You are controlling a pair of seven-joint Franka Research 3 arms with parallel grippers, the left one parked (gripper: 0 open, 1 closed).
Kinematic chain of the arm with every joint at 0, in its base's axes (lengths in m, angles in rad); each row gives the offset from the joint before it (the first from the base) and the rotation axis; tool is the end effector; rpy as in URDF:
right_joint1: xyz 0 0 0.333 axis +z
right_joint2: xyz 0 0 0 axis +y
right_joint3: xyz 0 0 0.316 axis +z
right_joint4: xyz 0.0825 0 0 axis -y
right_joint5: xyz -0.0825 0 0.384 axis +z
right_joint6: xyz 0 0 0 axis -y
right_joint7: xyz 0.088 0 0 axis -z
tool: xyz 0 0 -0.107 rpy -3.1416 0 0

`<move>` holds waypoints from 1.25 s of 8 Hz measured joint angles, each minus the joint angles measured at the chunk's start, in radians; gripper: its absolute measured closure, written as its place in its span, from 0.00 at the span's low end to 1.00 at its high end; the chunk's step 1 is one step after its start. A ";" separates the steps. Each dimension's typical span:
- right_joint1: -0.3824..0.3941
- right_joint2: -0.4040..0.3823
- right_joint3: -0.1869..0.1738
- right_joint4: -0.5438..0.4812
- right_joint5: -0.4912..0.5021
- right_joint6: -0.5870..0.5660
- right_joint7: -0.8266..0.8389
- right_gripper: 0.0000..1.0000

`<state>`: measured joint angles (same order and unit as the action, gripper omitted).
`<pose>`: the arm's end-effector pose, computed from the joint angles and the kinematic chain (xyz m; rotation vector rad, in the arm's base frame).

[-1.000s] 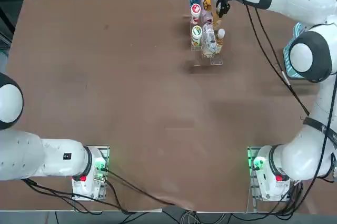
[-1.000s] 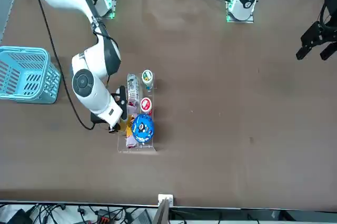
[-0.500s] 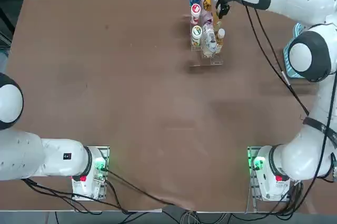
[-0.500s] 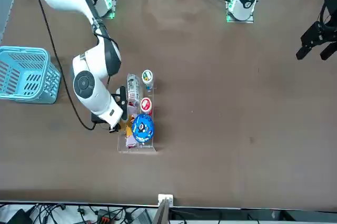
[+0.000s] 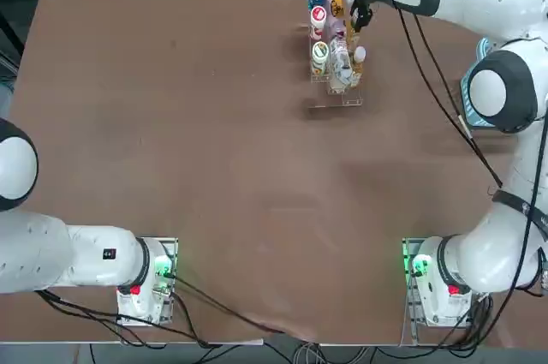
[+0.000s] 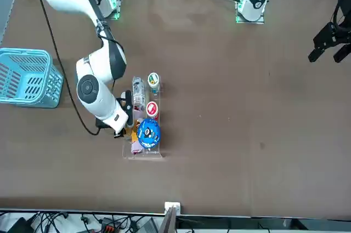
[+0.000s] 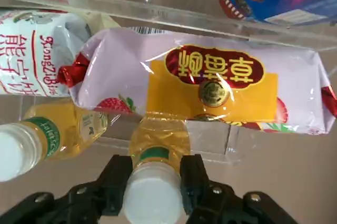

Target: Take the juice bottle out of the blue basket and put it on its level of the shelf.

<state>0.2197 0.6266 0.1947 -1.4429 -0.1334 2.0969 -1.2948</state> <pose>0.6714 0.2600 0.3310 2.0177 2.3809 0.0539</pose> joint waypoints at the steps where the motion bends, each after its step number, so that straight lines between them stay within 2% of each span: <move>1: 0.000 0.006 0.000 0.000 0.000 0.000 0.017 0.46; 6: 0.005 0.032 0.001 0.003 0.000 0.000 0.034 0.44; 8: 0.003 0.032 0.000 0.006 0.000 0.000 0.034 0.29; 10: -0.003 0.031 -0.007 0.020 0.012 -0.014 0.037 0.00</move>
<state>0.2168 0.6574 0.1879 -1.4230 -0.1212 2.0826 -1.2574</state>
